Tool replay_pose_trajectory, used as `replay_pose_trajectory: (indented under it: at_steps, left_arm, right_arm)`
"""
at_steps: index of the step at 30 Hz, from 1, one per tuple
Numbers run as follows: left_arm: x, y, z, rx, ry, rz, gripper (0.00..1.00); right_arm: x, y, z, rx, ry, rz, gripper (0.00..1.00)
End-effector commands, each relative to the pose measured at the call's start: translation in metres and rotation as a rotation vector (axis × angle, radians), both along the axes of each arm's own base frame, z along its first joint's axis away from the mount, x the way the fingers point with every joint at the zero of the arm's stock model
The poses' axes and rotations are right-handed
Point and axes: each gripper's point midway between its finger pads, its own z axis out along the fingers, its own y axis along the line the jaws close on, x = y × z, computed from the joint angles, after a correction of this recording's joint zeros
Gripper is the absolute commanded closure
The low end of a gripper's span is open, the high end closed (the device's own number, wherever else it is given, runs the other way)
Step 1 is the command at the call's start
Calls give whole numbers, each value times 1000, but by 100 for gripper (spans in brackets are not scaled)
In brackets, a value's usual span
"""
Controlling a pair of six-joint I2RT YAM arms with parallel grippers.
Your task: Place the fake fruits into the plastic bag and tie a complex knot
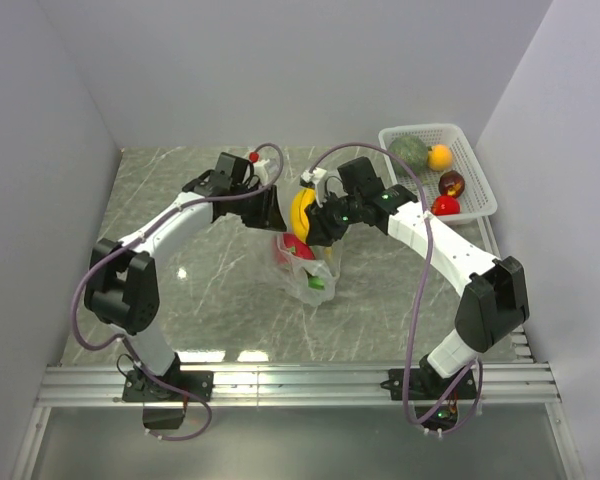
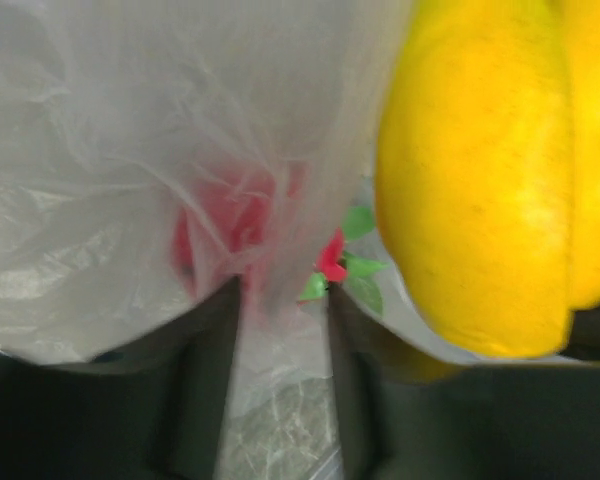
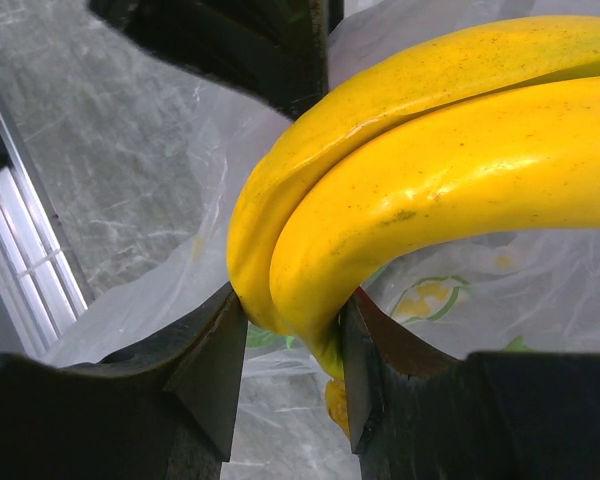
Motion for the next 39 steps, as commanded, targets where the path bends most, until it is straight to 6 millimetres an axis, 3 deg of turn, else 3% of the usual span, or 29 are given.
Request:
replay_pose_trajectory:
  at_steps: [1,3,4,5,7,8,10,15,20,25,28,30,32,36,37,39]
  left_arm:
    - [23,1,2,50,-77,37,61]
    - [27,1,2,60,-80,30,80]
    - [23,1,1,67,-59,20,94]
    - [19,0,4,54,-45,-3,100]
    - [13,1,17,-5,-31,-32,100]
    - [3,-3,35,-77,-34,-76,100]
    - [-5,2,45,-130,-28,-88,100]
    - [-31,4,75,-222,-35,-187,100]
    - [-35,5,80,-280,7,-208,100]
    - [-32,6,83,-323,26,-216,100]
    - [-27,11,83,-344,32,-205,100]
    - [-26,15,79,-358,54,-196,100]
    - [-25,18,75,-368,66,-186,100]
    - [-24,24,70,-373,70,-180,100]
    - [-24,25,70,-375,66,-183,100]
    - [-24,27,67,-370,63,-180,100]
  right_arm:
    - [3,-3,-1,-8,-19,-1,100]
    - [5,-4,-3,-7,-22,-9,100]
    - [7,-5,-4,-9,-24,-16,100]
    - [10,-7,-6,-12,-23,-23,100]
    - [14,-6,-5,-12,-32,-28,100]
    - [17,-5,-6,-10,-31,-31,100]
    - [25,-2,0,13,-48,-47,100]
    - [32,30,12,80,-51,-31,100]
    - [21,64,9,115,-25,15,100]
    - [2,93,29,224,28,81,100]
    - [-13,105,23,246,75,130,100]
    - [-24,113,0,197,101,157,98]
    - [-29,113,-27,140,149,160,94]
    - [-32,105,-54,78,206,129,80]
    - [-33,103,-56,71,206,124,67]
    - [-34,98,-50,70,188,96,51]
